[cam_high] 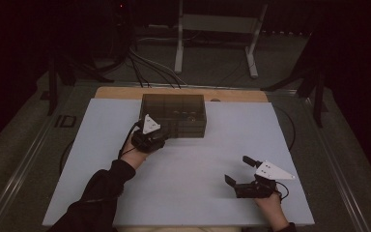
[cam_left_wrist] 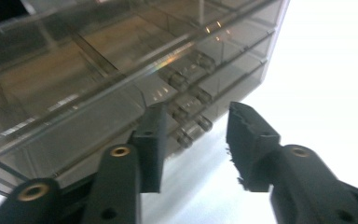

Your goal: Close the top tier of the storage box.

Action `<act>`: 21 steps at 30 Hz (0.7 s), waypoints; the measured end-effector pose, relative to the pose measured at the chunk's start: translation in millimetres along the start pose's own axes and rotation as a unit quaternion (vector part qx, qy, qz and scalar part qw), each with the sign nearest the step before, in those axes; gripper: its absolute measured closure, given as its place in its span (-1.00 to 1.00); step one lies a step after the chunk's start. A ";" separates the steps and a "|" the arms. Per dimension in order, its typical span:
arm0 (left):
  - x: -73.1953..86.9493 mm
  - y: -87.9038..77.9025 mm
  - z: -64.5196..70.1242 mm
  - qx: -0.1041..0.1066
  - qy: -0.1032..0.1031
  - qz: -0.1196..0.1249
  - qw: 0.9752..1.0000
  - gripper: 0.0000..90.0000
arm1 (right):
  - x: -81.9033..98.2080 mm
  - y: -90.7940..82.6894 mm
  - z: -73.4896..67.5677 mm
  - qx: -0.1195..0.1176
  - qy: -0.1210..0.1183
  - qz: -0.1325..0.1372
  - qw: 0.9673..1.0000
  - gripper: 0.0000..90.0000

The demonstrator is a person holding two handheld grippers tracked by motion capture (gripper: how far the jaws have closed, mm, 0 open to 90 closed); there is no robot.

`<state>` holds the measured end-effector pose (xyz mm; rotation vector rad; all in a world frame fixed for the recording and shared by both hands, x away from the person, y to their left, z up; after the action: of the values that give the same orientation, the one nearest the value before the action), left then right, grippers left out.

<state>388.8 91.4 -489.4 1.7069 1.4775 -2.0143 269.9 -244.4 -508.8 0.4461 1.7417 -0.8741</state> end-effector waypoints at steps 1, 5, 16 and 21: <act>0.6 0.3 0.7 0.001 0.001 -0.002 1.000 0.19 | 0.0 0.1 0.0 0.000 0.000 0.000 1.000 -0.96; 2.0 0.0 1.9 0.005 -0.005 -0.005 1.000 0.03 | 0.0 -0.1 0.1 0.000 0.000 0.000 1.000 -0.96; 0.4 -3.2 1.7 0.020 -0.021 -0.012 0.999 -0.79 | 0.9 1.5 1.2 0.000 0.001 -0.002 1.000 -0.96; 1.7 -4.2 0.7 0.037 -0.031 -0.012 0.999 -0.99 | 1.3 2.6 2.3 -0.001 0.004 -0.002 1.000 -0.96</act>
<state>385.1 93.8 -488.4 1.6444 1.4268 -2.1390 272.7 -244.5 -511.2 0.4469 1.7511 -0.8743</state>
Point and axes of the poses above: each handheld gripper's, and its own axes: y roughly forward along the jaws, x roughly out of its underside, z roughly to its right, the point moved 3 cm from there along y, roughly forward along the jaws, and after that the axes turned 5 degrees about y, right-handed, at the moved point
